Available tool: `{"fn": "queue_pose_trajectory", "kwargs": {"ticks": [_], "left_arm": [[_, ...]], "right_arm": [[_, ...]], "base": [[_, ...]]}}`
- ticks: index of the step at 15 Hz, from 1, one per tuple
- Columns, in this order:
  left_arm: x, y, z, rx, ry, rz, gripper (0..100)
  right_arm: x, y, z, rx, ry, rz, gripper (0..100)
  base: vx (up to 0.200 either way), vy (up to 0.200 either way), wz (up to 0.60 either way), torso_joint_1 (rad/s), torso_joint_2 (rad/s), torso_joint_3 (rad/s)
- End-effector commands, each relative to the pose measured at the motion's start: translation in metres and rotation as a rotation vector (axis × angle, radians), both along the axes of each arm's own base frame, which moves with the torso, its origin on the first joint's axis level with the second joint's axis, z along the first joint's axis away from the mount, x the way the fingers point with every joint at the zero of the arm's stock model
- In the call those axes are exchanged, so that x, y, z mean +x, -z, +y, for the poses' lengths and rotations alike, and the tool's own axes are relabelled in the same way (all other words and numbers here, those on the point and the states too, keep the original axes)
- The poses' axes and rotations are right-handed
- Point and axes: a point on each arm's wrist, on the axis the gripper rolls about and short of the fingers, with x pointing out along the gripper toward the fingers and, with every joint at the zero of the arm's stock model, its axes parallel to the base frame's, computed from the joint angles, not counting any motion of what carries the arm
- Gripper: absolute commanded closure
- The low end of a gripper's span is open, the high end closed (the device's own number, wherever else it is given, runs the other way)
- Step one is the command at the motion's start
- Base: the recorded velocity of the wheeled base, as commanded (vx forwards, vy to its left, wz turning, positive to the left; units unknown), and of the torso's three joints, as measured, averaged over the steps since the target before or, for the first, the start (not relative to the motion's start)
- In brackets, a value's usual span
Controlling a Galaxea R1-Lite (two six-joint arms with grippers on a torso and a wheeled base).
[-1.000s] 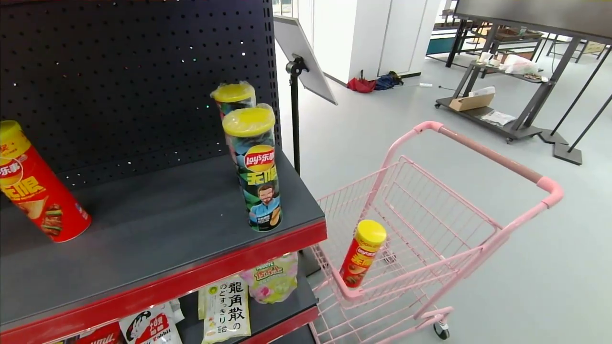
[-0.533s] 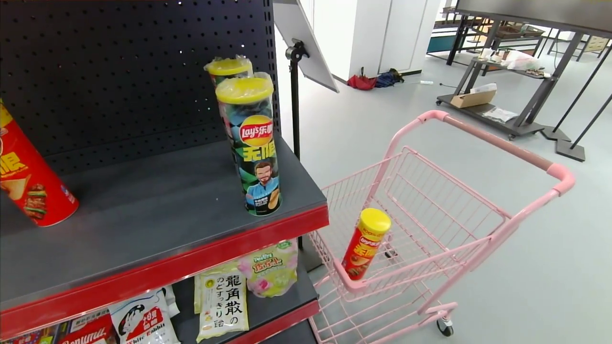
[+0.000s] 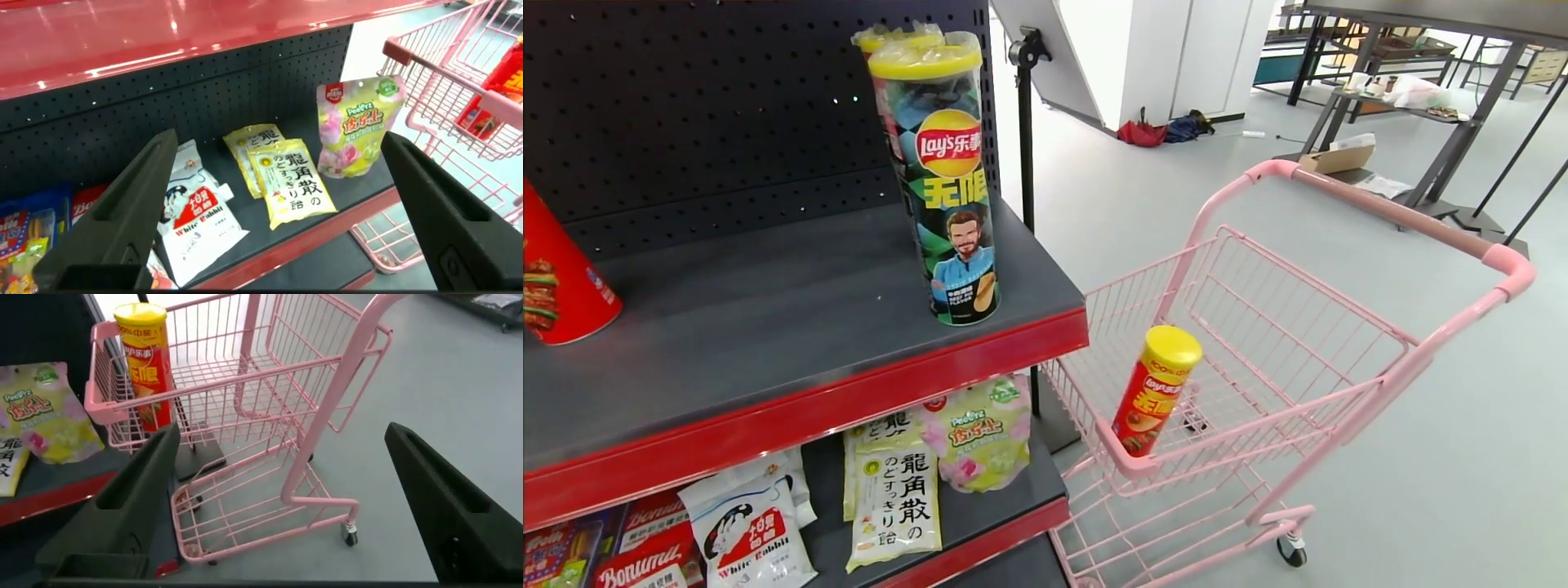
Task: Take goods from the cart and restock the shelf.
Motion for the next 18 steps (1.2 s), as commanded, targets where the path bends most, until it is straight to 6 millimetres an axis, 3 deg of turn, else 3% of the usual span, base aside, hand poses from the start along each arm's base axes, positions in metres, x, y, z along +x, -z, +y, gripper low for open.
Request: {"fn": "queue_pose_trajectory", "kwargs": {"ticks": [1,2,3,4,5,6,8,9,12,14,18], "left_arm": [[0.0,0.0,0.0,0.0,0.001,0.0,0],[0.0,0.0,0.0,0.0,-0.001,0.0,0],[0.0,0.0,0.0,0.0,-0.001,-0.001,0],[0.0,0.0,0.0,0.0,0.001,0.0,0],[0.0,0.0,0.0,-0.002,0.002,-0.001,0],[0.0,0.0,0.0,0.0,0.005,-0.001,0],[0.0,-0.001,0.0,0.0,0.004,-0.003,0],[0.0,0.0,0.0,0.0,0.004,-0.001,0],[0.0,0.0,0.0,0.0,0.002,-0.001,0],[0.0,0.0,0.0,0.0,0.002,0.0,0],[0.0,0.0,0.0,0.0,0.002,0.0,0]], "right_arm": [[0.001,0.0,0.0,-0.002,-0.001,0.008,0],[0.0,-0.004,0.0,-0.007,0.001,-0.009,0],[-0.002,-0.02,0.0,-0.005,-0.013,-0.038,0],[0.025,-0.123,0.001,0.118,-0.041,-0.007,0],[0.041,-0.144,0.002,0.173,-0.071,0.02,0],[0.075,-0.16,0.01,0.123,-0.269,0.114,0],[0.142,-0.151,0.019,0.12,-0.31,0.22,0],[0.174,-0.136,0.025,0.135,-0.367,0.247,0],[0.229,-0.079,0.037,0.112,-0.535,0.369,0],[0.253,-0.058,0.041,0.101,-0.553,0.426,0],[0.272,-0.03,0.05,0.11,-0.711,0.496,0]], "base": [[0.0,0.0,0.0,-0.027,0.07,0.036],[0.0,0.0,0.0,-0.012,0.05,0.032],[0.0,0.0,0.0,0.0,0.0,0.0],[0.0,0.0,0.0,0.0,0.0,0.0],[0.0,0.0,0.0,0.0,0.0,0.0],[0.0,0.0,0.0,0.0,0.0,0.0],[0.0,0.0,0.0,0.0,0.0,0.0],[0.0,0.0,0.0,0.0,0.0,0.0],[0.0,0.0,0.0,0.0,0.0,0.0],[0.0,0.0,0.0,0.0,0.0,0.0],[0.0,0.0,0.0,0.0,0.0,0.0]]}}
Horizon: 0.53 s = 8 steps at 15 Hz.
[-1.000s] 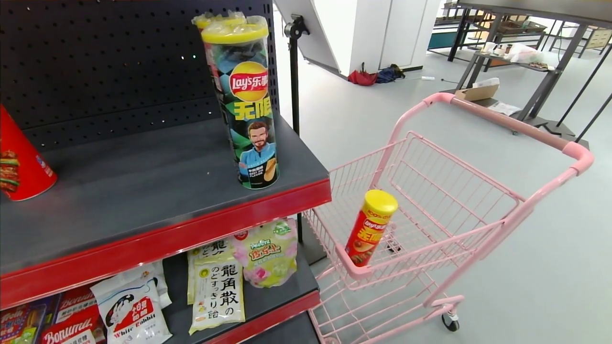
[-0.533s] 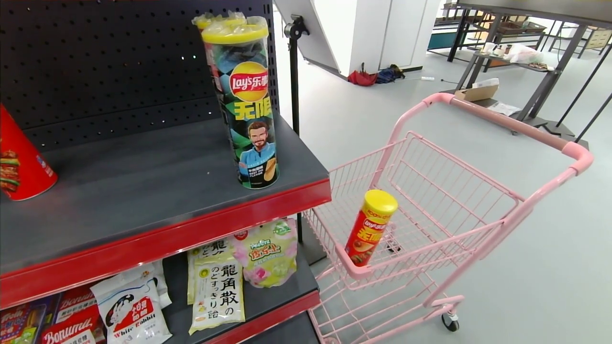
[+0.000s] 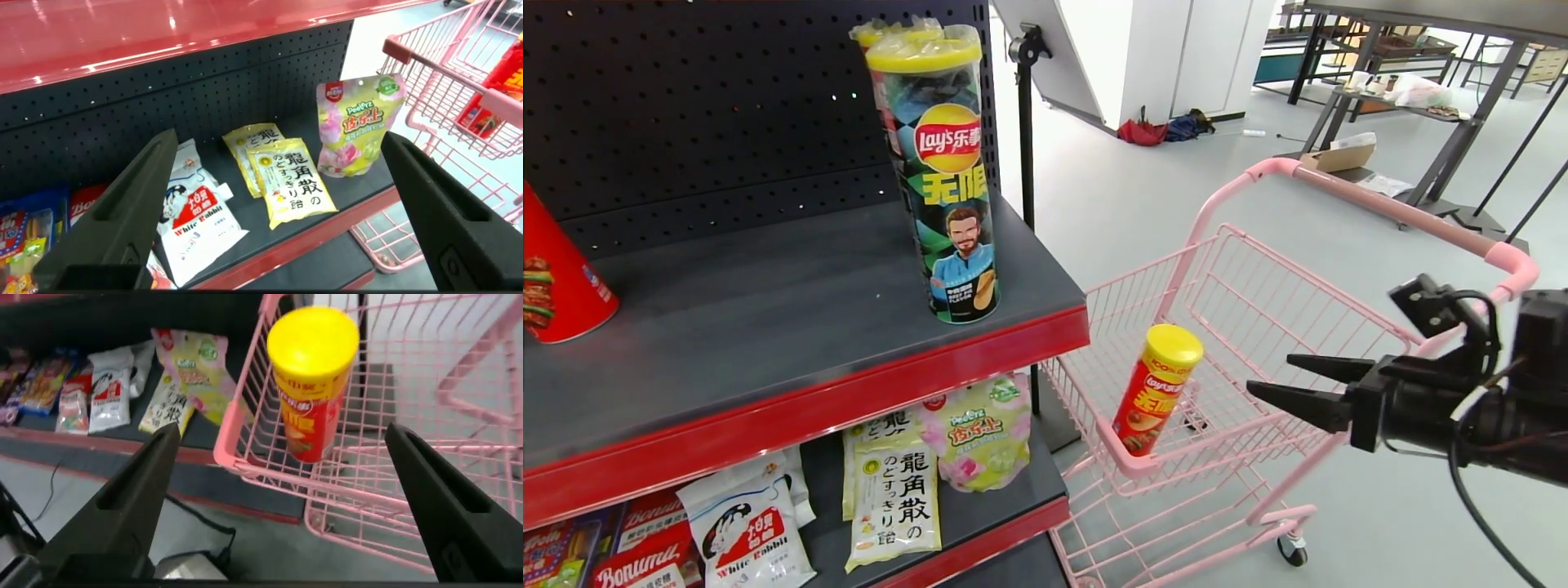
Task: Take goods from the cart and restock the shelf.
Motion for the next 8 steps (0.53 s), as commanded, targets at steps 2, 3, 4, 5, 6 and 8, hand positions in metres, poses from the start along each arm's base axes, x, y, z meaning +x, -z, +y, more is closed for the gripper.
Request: {"fn": "queue_pose_trajectory", "kwargs": {"ticks": [2,3,4,5,6,8], "left_arm": [[0.0,0.0,0.0,0.0,0.0,0.0,0],[0.0,0.0,0.0,0.0,-0.001,0.0,0],[0.0,0.0,0.0,0.0,0.0,0.0,0],[0.0,0.0,0.0,0.0,-0.001,0.002,0],[0.0,0.0,0.0,0.0,-0.001,0.002,0],[0.0,0.0,0.0,-0.001,0.0,0.0,0]], "right_arm": [[0.036,0.05,0.009,-0.024,-0.06,0.102,0],[0.043,0.055,0.012,-0.019,-0.07,0.073,0],[0.046,0.06,0.014,-0.016,-0.077,0.065,0],[0.049,0.064,0.016,-0.016,-0.082,0.067,0],[0.051,0.066,0.018,-0.018,-0.088,0.07,0],[0.057,0.07,0.023,-0.018,-0.104,0.073,0]], "base": [[0.0,0.0,0.0,0.0,0.0,0.0],[0.0,0.0,0.0,0.0,0.0,0.0],[0.0,0.0,0.0,0.0,0.0,0.0],[0.0,0.0,0.0,0.0,0.0,0.0],[0.0,0.0,0.0,0.0,0.0,0.0],[0.0,0.0,0.0,0.0,0.0,0.0]]}}
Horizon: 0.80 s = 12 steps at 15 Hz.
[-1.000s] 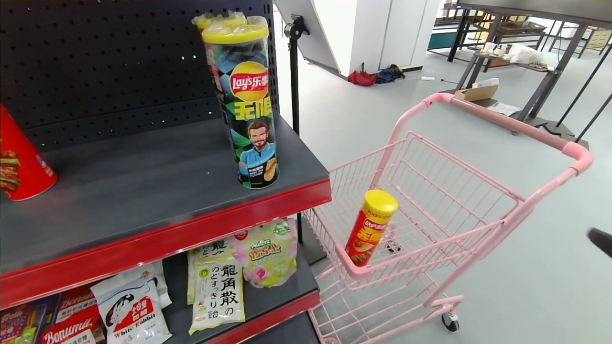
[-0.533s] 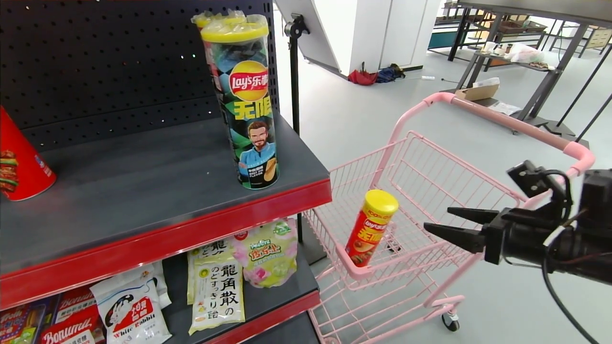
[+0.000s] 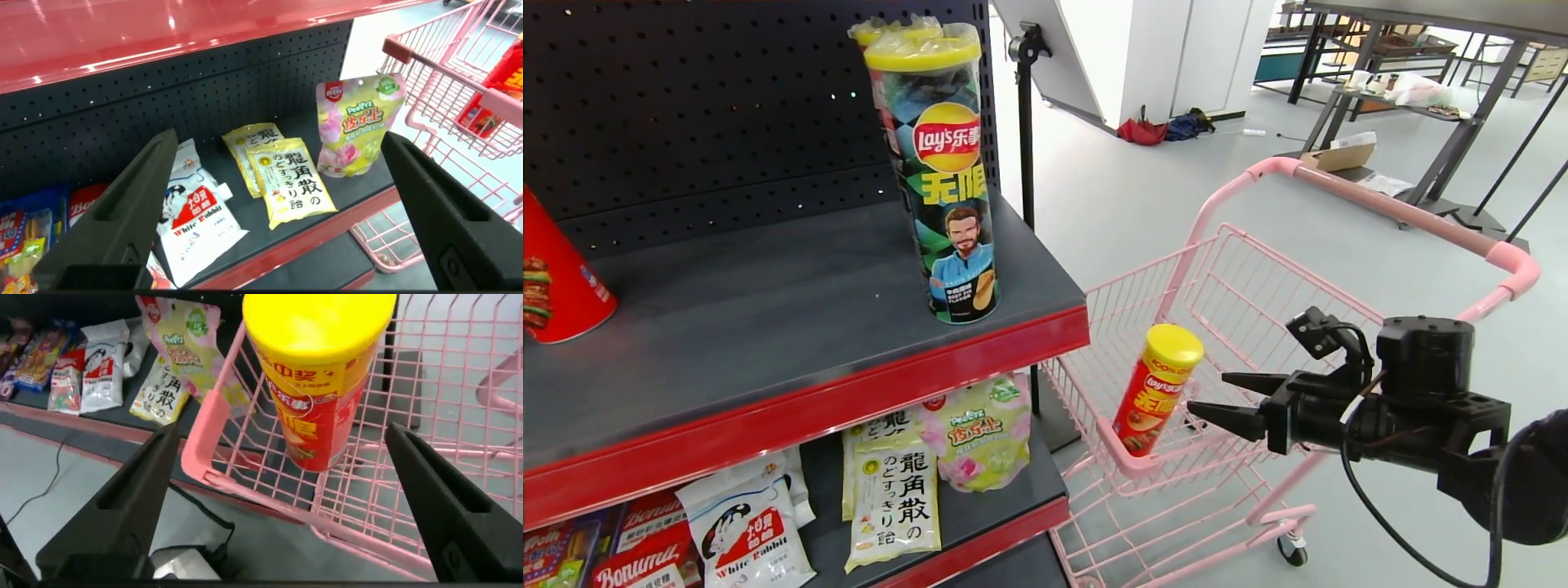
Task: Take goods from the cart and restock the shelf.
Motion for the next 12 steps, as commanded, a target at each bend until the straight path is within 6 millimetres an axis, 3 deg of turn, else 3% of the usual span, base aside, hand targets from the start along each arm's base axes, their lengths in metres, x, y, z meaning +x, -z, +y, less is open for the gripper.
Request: {"fn": "queue_pose_trajectory", "kwargs": {"ticks": [1,6,12], "left_arm": [[0.0,0.0,0.0,0.001,0.0,0.0,0],[0.0,0.0,0.0,0.001,-0.001,0.0,0],[0.0,0.0,0.0,0.001,-0.001,0.0,0]], "right_arm": [[0.011,0.013,0.004,-0.006,-0.01,0.029,0],[0.04,0.016,0.01,-0.001,-0.009,-0.006,0],[0.056,0.028,0.029,-0.001,-0.054,-0.018,0]], "base": [[0.0,0.0,0.0,0.0,0.0,0.0],[0.0,0.0,0.0,0.0,0.0,0.0],[0.0,0.0,0.0,0.0,0.0,0.0]]}}
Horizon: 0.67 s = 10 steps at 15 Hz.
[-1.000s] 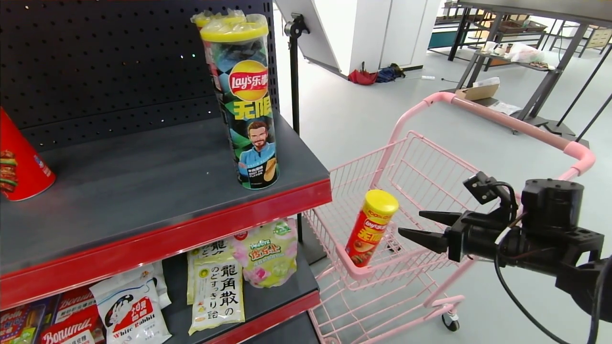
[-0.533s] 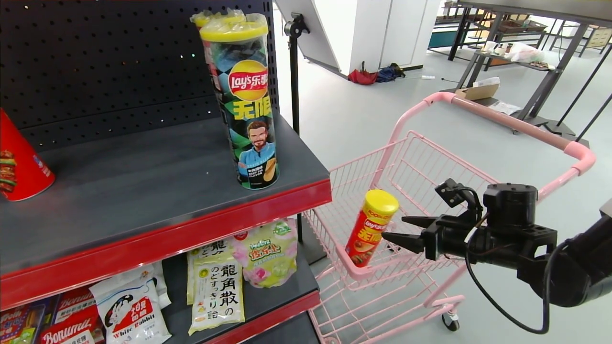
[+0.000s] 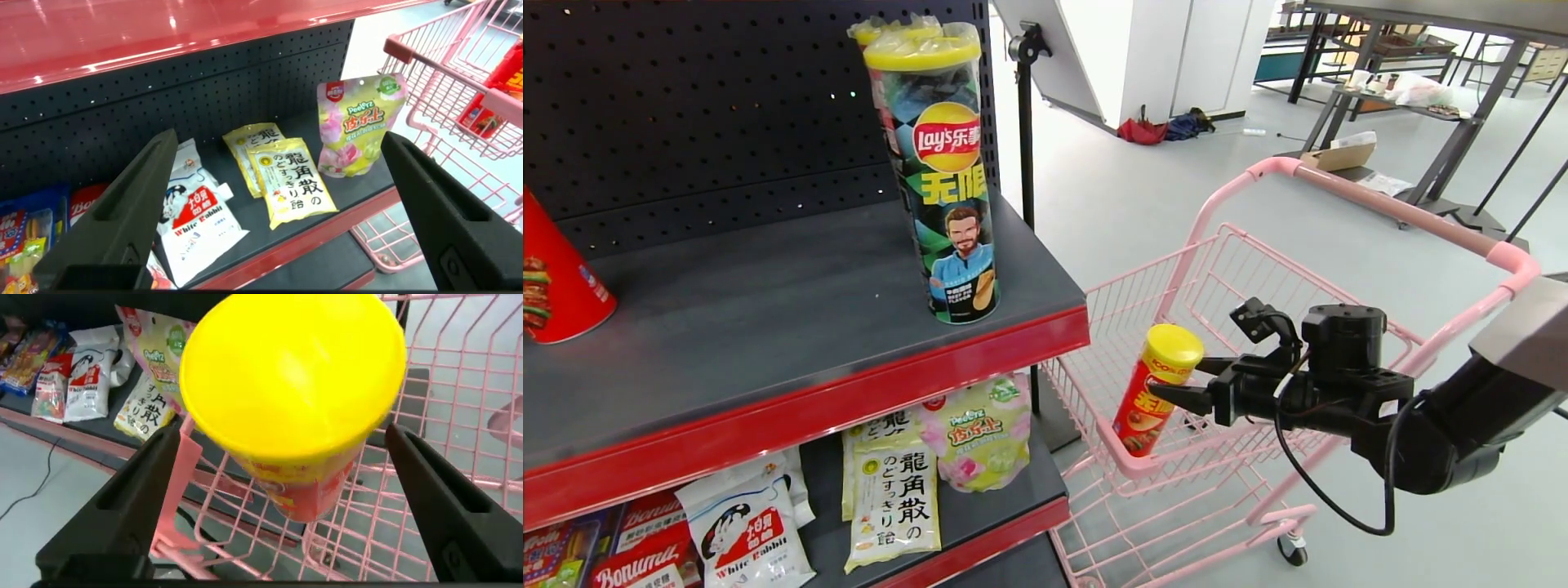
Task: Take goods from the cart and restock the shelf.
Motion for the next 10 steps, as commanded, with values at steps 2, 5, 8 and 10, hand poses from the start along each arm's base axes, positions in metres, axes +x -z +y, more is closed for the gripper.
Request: {"fn": "queue_pose_trajectory", "kwargs": {"ticks": [2,5,8,10], "left_arm": [[0.0,0.0,0.0,0.0,0.001,-0.002,0],[0.0,0.0,0.0,0.002,0.001,0.0,0],[0.0,0.0,0.0,0.0,0.0,0.002,0],[0.0,0.0,0.0,0.0,0.0,-0.002,0]], "right_arm": [[0.01,0.014,0.009,0.002,-0.018,-0.008,0],[0.017,0.025,0.012,0.002,-0.017,-0.009,0],[0.021,0.026,0.014,0.006,-0.018,-0.012,0],[0.021,0.029,0.022,0.003,-0.04,-0.019,100]], "base": [[0.0,0.0,0.0,0.0,0.0,0.0],[0.0,0.0,0.0,0.0,0.0,0.0],[0.0,0.0,0.0,0.0,0.0,0.0],[0.0,0.0,0.0,0.0,0.0,0.0]]}}
